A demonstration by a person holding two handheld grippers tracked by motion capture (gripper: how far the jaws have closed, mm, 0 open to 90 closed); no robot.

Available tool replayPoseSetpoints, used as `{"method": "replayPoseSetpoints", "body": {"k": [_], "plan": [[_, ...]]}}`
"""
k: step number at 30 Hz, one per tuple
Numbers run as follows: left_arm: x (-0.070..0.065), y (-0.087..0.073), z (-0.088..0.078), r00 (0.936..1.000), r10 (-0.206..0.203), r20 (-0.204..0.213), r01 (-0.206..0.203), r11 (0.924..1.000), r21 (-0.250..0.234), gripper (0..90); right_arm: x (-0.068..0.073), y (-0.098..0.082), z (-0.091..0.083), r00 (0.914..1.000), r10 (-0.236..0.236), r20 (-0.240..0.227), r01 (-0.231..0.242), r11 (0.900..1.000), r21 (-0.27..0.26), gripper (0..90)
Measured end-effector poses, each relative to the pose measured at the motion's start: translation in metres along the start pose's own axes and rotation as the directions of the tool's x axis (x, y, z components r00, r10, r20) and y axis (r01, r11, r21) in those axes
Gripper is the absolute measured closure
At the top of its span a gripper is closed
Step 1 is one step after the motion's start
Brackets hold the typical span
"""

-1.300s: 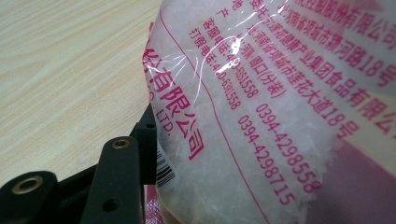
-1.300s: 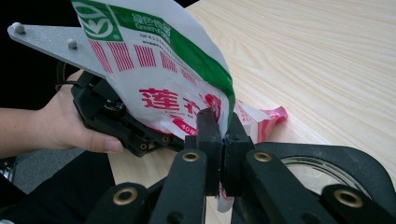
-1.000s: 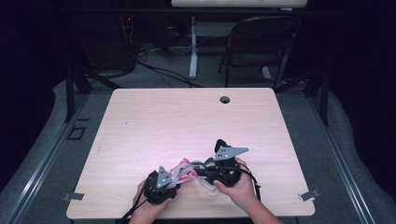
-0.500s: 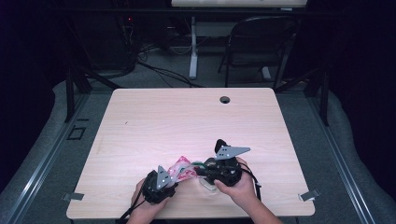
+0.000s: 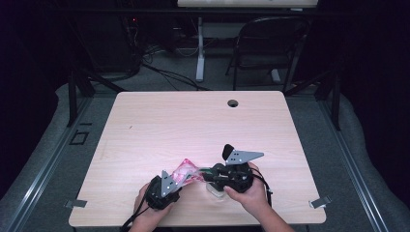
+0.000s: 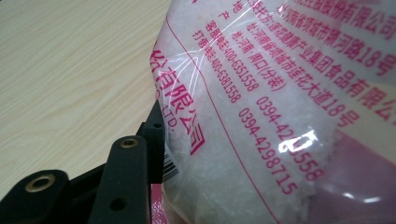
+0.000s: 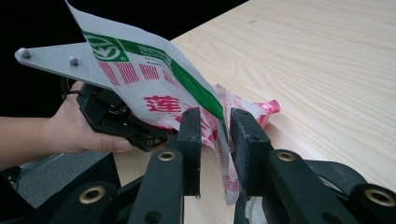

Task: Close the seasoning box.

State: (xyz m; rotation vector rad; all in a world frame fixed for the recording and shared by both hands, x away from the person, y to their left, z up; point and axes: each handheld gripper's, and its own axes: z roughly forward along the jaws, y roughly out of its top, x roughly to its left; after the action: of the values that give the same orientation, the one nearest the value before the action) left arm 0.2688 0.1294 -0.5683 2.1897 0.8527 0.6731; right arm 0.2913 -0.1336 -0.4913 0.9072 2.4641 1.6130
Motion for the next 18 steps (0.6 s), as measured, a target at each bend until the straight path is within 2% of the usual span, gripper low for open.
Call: {"method": "replayPoseSetpoints", "body": {"k": [5,12,13,18], "plan": [[0.002,0.001,-0.002,0.9997,-0.004,-0.022,0.003,0.9999,-0.010,55.5,0.001,0.001,-0.004,1.0000,-0.002,0.005,0.003,1.000,-0.014,73.3],[0.001,0.002,-0.003,0.9985,0.019,-0.051,-0.019,0.9998,-0.010,55.7,0.003,0.004,-0.012,0.9997,-0.014,0.018,0.015,0.999,-0.034,74.5],[0.002,0.003,-0.004,0.9979,0.034,-0.056,-0.034,0.9994,-0.006,55.8,0.004,0.004,-0.012,0.9997,-0.016,0.018,0.016,0.999,-0.036,75.0],[0.000,0.003,-0.004,0.9964,0.045,-0.072,-0.046,0.9989,-0.012,55.9,0.005,0.005,-0.011,0.9997,-0.021,0.016,0.022,0.999,-0.031,78.3]]}}
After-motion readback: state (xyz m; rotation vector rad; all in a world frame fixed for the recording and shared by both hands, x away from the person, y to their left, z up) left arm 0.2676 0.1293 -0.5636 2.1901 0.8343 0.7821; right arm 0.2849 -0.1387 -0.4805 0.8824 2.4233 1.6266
